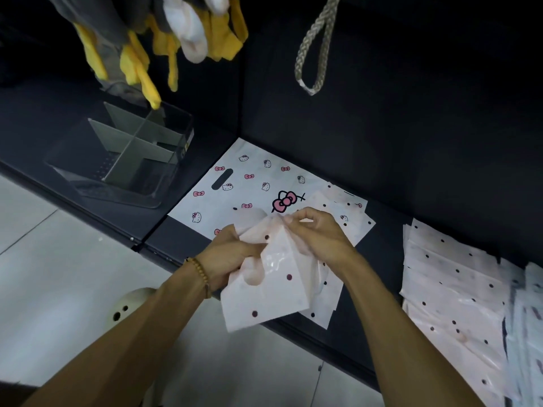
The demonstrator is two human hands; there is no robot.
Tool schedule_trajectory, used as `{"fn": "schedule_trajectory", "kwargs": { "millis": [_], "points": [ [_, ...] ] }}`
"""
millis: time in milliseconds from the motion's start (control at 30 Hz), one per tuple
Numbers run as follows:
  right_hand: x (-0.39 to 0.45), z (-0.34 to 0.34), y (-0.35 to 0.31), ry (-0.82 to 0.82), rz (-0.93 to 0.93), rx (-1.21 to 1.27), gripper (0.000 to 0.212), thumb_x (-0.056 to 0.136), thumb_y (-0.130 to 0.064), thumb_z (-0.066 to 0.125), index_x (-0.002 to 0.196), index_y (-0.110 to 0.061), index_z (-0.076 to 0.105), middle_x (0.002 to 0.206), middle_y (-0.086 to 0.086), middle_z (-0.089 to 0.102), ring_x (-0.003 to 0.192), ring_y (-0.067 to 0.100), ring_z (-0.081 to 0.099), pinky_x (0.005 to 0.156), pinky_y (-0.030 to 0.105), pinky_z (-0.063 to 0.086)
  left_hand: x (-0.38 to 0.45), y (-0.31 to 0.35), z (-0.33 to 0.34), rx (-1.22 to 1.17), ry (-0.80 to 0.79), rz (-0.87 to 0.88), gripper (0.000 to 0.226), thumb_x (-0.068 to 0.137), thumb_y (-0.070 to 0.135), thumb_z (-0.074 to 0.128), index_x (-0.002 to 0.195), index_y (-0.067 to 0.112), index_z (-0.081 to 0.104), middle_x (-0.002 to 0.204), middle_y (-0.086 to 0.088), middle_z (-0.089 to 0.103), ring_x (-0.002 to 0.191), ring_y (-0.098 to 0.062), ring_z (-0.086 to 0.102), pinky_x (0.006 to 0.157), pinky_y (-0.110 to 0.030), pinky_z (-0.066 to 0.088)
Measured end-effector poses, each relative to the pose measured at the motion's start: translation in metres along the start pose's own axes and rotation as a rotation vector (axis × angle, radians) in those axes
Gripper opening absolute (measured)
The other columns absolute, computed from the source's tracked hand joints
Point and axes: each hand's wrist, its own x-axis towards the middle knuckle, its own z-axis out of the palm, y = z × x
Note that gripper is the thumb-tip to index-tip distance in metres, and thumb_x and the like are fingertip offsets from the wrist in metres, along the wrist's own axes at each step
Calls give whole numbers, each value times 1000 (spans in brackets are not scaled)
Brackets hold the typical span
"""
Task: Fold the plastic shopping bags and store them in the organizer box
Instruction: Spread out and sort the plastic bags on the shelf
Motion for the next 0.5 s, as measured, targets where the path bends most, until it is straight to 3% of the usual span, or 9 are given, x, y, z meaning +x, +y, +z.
{"fn": "schedule_trajectory", "kwargs": {
  "millis": [100, 133, 200, 233, 300, 367, 400, 433, 500],
  "points": [
    [-10, -14, 4, 36, 134, 65, 61, 77, -85, 35, 92, -36, 67, 101, -4, 69, 93, 11, 66, 72, 31, 48, 4, 3, -2, -30, 218, -49, 28, 72, 2, 77, 99, 2, 68, 86, -17, 73, 74, -32, 71, 62, -41, 58],
    [-15, -19, 5, 5, 151, 84, 66, 70, -91, 34, 92, -39, 68, 103, -7, 68, 95, 8, 65, 72, 30, 46, 5, 4, -3, -11, 267, -48, 30, 71, 2, 78, 100, 1, 68, 87, -17, 73, 75, -32, 71, 63, -42, 58],
    [-21, -24, 9, -6, 108, 72, 57, 65, -86, 51, 89, -38, 71, 94, -13, 69, 88, 0, 65, 70, 25, 45, 6, 5, -7, 23, 326, -44, 31, 71, 1, 77, 100, 0, 67, 90, -18, 73, 75, -31, 71, 61, -38, 57],
    [-21, -26, 11, 70, 68, 65, 45, 67, -72, 66, 85, -31, 73, 87, -13, 71, 83, 1, 67, 69, 24, 47, 7, 5, -9, 28, 337, -37, 29, 72, 0, 76, 99, 0, 67, 91, -19, 72, 72, -30, 71, 57, -35, 56],
    [-15, -32, 10, 388, -27, 84, 23, 73, -39, 81, 73, -19, 71, 76, -8, 71, 79, 13, 68, 70, 25, 50, 8, 5, -10, 37, 351, -43, 29, 73, -1, 75, 100, 1, 65, 94, -21, 71, 71, -31, 70, 56, -34, 56],
    [-12, -39, 2, 728, -227, 27, 17, 83, -30, 74, 71, -22, 63, 72, -11, 65, 75, 12, 63, 69, 27, 50, 10, 7, -9, 32, 378, -70, 33, 73, 1, 75, 102, 4, 58, 96, -18, 69, 76, -32, 69, 57, -36, 56],
    [-13, -40, -4, 786, -366, -7, 18, 88, -31, 68, 74, -23, 60, 70, -14, 61, 71, 7, 59, 68, 24, 47, 10, 7, -8, 31, 386, -77, 32, 74, 2, 75, 99, 7, 55, 95, -16, 68, 77, -31, 68, 58, -36, 55],
    [-15, -38, -10, 736, -485, -38, 18, 91, -31, 63, 76, -23, 59, 69, -16, 59, 68, 2, 54, 66, 20, 44, 11, 7, -6, 28, 382, -81, 30, 76, 3, 74, 97, 9, 53, 96, -14, 68, 78, -30, 68, 60, -37, 56],
    [-18, -21, -20, 413, -581, -136, 19, 95, -30, 55, 77, -27, 58, 69, -17, 56, 67, -3, 50, 65, 15, 40, 13, 6, -4, -44, 346, -85, 22, 82, 4, 69, 100, 9, 57, 100, -14, 69, 84, -31, 69, 70, -41, 56]
  ]
}}
